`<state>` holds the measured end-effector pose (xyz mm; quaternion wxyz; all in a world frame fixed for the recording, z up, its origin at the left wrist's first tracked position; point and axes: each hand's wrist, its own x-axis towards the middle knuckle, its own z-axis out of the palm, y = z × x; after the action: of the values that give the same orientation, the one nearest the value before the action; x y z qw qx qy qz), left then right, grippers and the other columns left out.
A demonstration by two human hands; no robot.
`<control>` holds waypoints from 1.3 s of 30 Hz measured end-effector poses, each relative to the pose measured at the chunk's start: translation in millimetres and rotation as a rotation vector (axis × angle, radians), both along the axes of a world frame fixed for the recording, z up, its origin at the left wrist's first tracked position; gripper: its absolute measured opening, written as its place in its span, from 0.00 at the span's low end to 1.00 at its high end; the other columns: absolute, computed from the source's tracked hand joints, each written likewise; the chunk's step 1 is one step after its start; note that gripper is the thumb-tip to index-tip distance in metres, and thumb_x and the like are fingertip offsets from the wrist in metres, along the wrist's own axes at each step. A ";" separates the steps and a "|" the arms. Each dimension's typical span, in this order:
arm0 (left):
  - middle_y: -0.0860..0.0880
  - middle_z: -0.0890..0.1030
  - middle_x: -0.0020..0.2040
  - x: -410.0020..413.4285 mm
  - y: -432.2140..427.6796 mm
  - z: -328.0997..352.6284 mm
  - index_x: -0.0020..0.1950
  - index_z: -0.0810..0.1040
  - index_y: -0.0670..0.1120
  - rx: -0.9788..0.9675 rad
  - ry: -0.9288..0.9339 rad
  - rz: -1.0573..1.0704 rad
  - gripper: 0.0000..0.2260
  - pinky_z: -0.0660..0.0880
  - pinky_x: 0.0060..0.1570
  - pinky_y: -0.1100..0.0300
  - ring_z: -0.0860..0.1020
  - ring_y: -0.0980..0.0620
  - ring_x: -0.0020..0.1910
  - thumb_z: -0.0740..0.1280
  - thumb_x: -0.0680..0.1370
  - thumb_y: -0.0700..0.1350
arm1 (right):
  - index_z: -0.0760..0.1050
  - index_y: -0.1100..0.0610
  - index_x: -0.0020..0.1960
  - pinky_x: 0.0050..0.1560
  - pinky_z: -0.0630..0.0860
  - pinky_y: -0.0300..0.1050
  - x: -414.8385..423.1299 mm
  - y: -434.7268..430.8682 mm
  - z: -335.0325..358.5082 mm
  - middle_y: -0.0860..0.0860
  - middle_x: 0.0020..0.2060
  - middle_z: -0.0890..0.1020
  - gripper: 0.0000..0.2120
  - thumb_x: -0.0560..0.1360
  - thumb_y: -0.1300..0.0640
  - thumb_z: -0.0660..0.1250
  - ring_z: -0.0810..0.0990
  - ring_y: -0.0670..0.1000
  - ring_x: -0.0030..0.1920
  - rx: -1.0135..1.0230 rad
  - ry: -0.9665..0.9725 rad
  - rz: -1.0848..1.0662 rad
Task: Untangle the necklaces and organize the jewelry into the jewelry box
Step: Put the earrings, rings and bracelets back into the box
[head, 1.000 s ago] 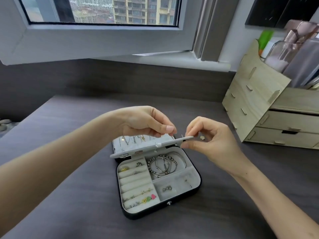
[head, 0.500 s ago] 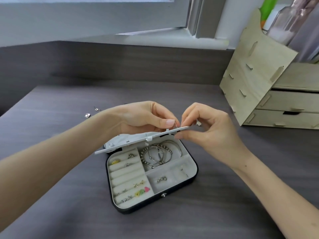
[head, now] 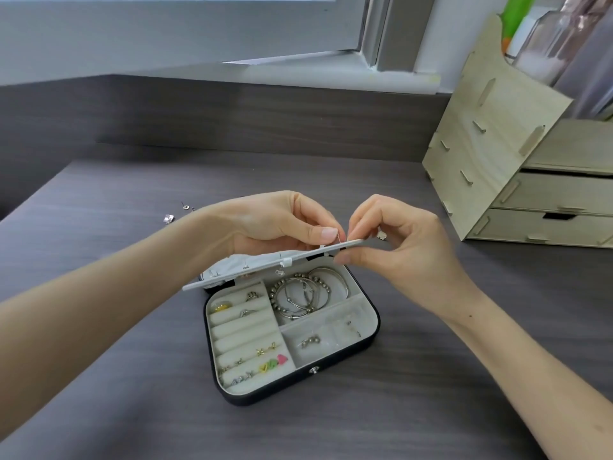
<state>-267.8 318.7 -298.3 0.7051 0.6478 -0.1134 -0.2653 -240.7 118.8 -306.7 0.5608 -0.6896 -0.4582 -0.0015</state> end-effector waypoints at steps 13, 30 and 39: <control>0.51 0.82 0.39 -6.5 -3.2 11.5 0.36 0.85 0.48 0.163 -0.129 0.063 0.05 0.76 0.48 0.61 0.79 0.53 0.42 0.74 0.63 0.46 | 0.76 0.50 0.35 0.42 0.70 0.45 -0.3 -0.6 -1.2 0.47 0.35 0.79 0.09 0.63 0.53 0.76 0.76 0.51 0.39 0.001 0.005 -0.001; 0.46 0.83 0.42 -15.6 -5.1 22.8 0.42 0.85 0.46 0.280 -0.211 0.119 0.05 0.77 0.49 0.60 0.79 0.47 0.46 0.69 0.70 0.40 | 0.76 0.52 0.36 0.42 0.70 0.45 -1.2 0.1 -2.4 0.49 0.35 0.79 0.10 0.62 0.57 0.78 0.76 0.51 0.38 0.013 -0.003 -0.029; 0.47 0.84 0.40 -20.2 -11.5 19.6 0.38 0.85 0.45 0.232 -0.180 0.209 0.04 0.78 0.46 0.64 0.80 0.49 0.44 0.70 0.68 0.41 | 0.77 0.54 0.36 0.41 0.71 0.45 -1.1 0.9 -3.9 0.47 0.35 0.78 0.10 0.62 0.56 0.78 0.76 0.51 0.38 0.017 -0.015 -0.042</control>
<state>-288.1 307.2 -278.7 0.6361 0.7543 -0.0769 -0.1427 -241.8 119.6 -310.5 0.5632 -0.6942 -0.4477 -0.0224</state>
